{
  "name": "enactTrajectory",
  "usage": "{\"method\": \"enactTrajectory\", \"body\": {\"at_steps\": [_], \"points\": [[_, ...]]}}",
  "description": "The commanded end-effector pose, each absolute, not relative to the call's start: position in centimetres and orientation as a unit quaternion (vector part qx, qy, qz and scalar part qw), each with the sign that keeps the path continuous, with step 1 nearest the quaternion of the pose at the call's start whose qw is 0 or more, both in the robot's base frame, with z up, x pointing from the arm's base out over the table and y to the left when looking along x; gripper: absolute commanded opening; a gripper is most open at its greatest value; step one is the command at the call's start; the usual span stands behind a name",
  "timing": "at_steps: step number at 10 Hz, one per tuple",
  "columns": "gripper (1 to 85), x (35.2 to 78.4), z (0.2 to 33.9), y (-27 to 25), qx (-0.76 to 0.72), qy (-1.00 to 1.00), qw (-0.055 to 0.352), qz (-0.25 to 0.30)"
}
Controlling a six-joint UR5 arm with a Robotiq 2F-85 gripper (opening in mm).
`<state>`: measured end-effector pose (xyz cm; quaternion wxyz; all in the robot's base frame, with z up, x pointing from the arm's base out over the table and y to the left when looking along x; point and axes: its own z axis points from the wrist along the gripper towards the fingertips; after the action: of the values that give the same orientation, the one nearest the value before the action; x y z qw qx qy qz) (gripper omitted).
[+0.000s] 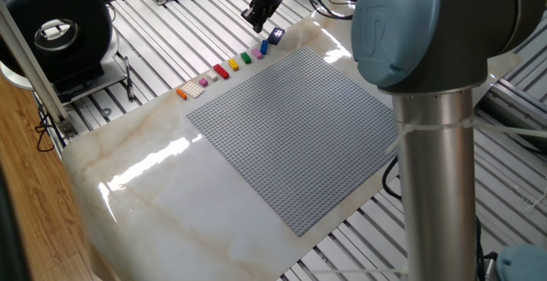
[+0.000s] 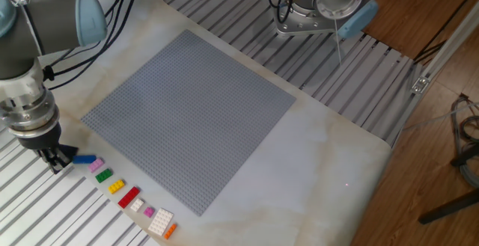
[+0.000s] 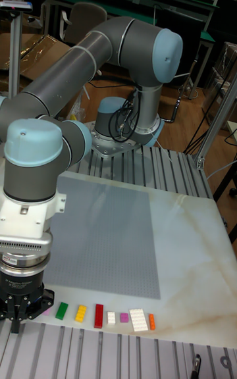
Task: Stack small Lego blocks one on top of the other
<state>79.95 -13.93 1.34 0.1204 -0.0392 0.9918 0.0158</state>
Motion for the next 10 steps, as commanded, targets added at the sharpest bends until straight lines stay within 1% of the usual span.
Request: {"method": "enactTrajectory", "body": {"at_steps": [1,4,10], "points": [[1.0,80.0,1.0,-14.0,-0.042,0.99,0.132,0.026],[1.0,79.8,0.8,-14.2,-0.046,0.989,0.134,0.03],[1.0,78.5,0.3,-14.4,-0.045,0.991,0.122,0.04]]}}
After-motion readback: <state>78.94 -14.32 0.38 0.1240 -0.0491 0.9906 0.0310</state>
